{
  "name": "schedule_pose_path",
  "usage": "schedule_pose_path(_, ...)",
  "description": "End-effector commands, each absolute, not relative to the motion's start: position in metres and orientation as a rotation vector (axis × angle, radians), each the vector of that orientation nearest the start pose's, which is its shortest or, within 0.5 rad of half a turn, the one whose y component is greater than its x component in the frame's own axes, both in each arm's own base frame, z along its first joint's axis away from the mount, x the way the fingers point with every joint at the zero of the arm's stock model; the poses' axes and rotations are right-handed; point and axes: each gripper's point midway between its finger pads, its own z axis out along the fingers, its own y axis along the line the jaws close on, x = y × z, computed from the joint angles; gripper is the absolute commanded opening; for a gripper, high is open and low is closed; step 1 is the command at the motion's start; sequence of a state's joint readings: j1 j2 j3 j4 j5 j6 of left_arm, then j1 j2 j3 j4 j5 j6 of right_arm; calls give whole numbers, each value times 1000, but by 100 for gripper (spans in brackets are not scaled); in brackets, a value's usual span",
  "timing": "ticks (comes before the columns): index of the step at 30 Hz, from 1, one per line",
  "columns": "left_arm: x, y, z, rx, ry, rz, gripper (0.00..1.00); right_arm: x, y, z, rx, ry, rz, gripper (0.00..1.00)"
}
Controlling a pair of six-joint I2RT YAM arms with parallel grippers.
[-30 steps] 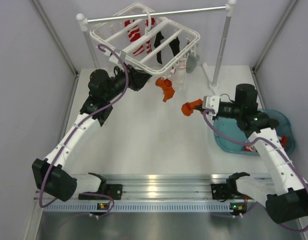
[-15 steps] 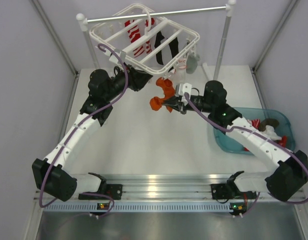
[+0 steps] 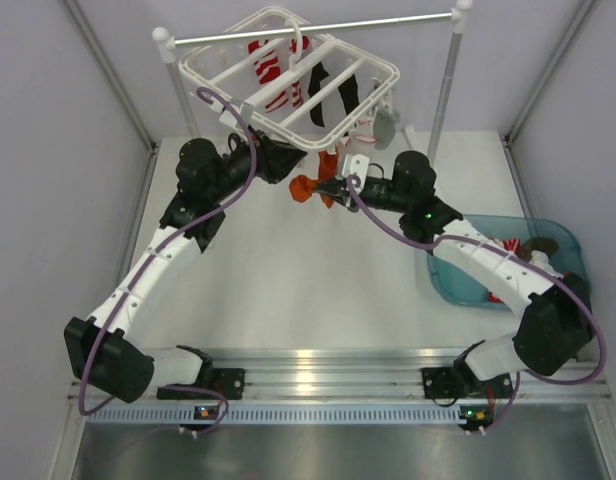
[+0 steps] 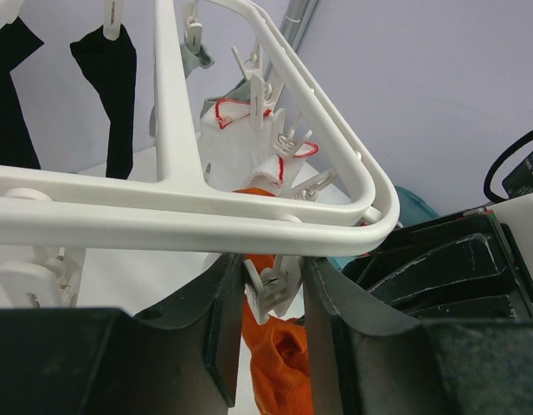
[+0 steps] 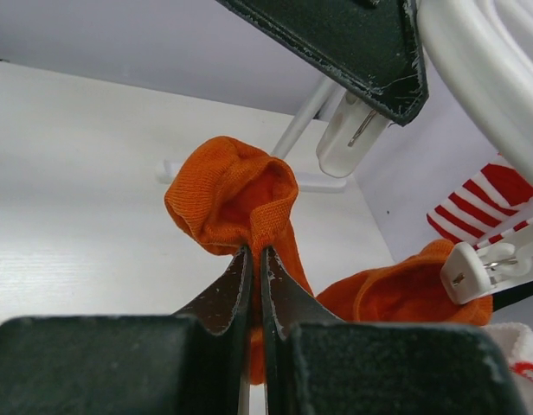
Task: Clip the socks to the hanger
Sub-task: Clamp the sock onto the hanger.
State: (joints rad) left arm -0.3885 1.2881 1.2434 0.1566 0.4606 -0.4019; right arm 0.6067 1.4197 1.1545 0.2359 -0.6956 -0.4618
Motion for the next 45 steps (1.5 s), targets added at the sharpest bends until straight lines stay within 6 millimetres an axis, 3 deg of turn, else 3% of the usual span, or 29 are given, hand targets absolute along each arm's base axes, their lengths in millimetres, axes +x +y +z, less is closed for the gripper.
schedule_pose_path(1,351,-248,412,424,1460,-986,0,316,344,371,-1234,875,586,0)
schedule_pose_path(17,347,-248,410,450,1467,-1005,0,326,340,368,-1235,852,523,0)
schedule_pose_path(36,347,-247,410,504,1453,-1008,0,323,337,377,-1274,777,576,0)
schedule_pose_path(45,344,-248,411,514,1453,-1033,0,327,334,372,-1304,771,584,0)
